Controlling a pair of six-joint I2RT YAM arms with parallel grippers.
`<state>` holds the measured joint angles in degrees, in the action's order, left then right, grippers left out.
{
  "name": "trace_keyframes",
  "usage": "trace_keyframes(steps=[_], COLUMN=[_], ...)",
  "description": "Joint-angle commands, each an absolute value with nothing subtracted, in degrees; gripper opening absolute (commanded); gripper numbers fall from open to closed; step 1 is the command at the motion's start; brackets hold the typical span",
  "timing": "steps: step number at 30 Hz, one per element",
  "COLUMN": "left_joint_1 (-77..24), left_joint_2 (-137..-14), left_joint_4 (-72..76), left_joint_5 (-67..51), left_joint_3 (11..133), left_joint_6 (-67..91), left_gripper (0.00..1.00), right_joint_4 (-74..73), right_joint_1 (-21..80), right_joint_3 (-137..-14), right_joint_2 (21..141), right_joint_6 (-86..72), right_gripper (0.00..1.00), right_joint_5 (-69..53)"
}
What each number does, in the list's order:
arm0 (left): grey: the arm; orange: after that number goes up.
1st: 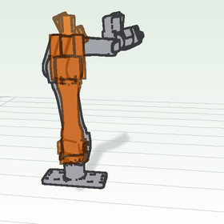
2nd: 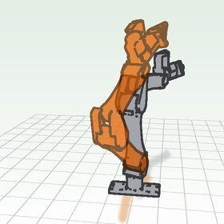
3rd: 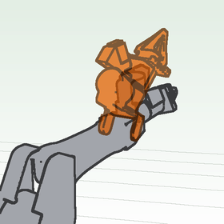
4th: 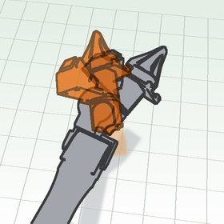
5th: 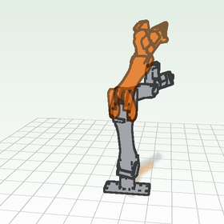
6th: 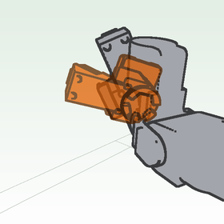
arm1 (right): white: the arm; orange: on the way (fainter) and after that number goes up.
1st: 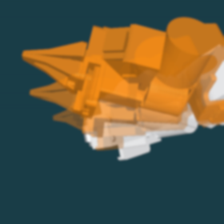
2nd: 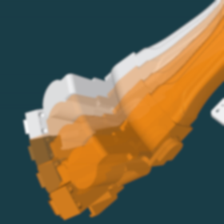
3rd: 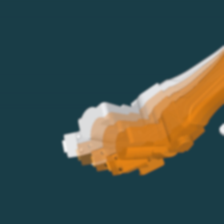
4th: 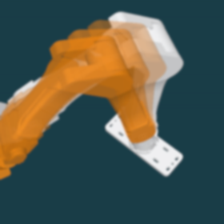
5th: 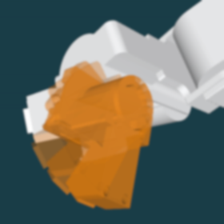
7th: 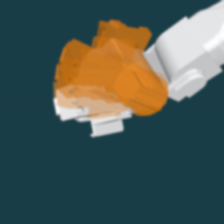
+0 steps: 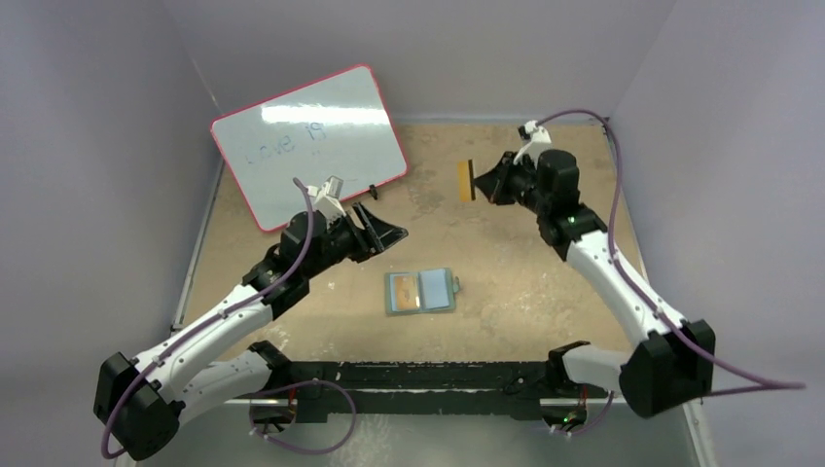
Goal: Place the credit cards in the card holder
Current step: Pick up the credit card from the storage box.
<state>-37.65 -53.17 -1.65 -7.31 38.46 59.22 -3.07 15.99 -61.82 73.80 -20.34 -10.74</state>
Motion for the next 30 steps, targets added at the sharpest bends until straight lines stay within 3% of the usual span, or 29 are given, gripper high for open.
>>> trace_keyframes(steps=[1,6,19,23,28,30], left_joint_1=[-37.8,-37.9,-37.9,-37.9,-37.8,-37.9], left_joint_2=[-54.9,-57.4,-60.2,-60.6,-59.9,-59.6], left_joint_4=[12.0,21.8,27.6,29.4,27.6,24.2], left_joint_5=[-10.4,-13.9,-17.6,-19.0,-17.9,-16.6], left_joint_3=[38.1,38.0,39.3,39.0,37.7,37.5], left_joint_6=[64.5,67.2,67.1,67.7,67.0,65.9], left_gripper=[0.59,0.60,0.60,0.46,0.02,0.00], right_joint_4=[18.1,33.0,37.3,37.5,34.7,29.8], right_joint_1=[19.9,23.4,26.5,27.9,28.4,28.4], right_joint_3=[-49.5,-39.7,-35.8,-35.3,-35.1,-36.2], right_joint_2=[63.8,57.6,52.9,53.8,54.5,54.2], right_joint_6=[-38.9,-52.2,-58.3,-58.7,-57.6,-55.1], right_gripper=[0.00,0.00,0.00,0.00,0.00,0.02], right_joint_5=[-25.9,-31.9,-33.6,-32.8,-31.4,-29.4])
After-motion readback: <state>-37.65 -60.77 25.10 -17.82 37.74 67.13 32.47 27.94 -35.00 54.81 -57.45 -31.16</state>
